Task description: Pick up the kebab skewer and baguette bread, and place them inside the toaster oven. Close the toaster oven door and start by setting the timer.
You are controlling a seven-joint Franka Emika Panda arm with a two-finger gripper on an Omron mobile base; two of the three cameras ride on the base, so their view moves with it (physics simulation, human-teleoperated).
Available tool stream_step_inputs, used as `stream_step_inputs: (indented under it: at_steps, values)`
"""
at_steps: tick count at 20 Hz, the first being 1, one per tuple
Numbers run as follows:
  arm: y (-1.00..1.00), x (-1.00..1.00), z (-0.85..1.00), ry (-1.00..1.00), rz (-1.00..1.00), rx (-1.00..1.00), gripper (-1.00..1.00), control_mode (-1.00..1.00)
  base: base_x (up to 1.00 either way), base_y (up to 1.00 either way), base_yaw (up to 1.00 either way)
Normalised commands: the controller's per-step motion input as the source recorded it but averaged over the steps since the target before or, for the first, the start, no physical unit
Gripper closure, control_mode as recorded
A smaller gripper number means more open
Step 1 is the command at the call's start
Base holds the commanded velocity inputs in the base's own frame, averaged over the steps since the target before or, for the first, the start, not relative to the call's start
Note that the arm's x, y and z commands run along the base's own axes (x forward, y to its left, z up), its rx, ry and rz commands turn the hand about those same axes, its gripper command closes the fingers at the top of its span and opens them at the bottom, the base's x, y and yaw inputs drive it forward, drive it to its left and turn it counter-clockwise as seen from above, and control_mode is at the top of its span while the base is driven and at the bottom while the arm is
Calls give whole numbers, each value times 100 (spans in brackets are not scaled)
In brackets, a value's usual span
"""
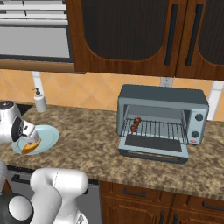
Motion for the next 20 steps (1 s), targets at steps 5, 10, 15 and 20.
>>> stream_step_inputs:
  at_steps: [5, 10, 15, 20]
  values:
    - [8, 10, -17, 3, 1, 0, -100, -100, 0, 0, 0]
    - [0, 23, -36, 5, 0, 0, -100, -100, 0, 0, 0]
    - [14, 22, -36, 0, 0, -1, -100, -100, 0, 0, 0]
    - [16, 22, -27, 0, 0, -3, -100, -100, 0, 0, 0]
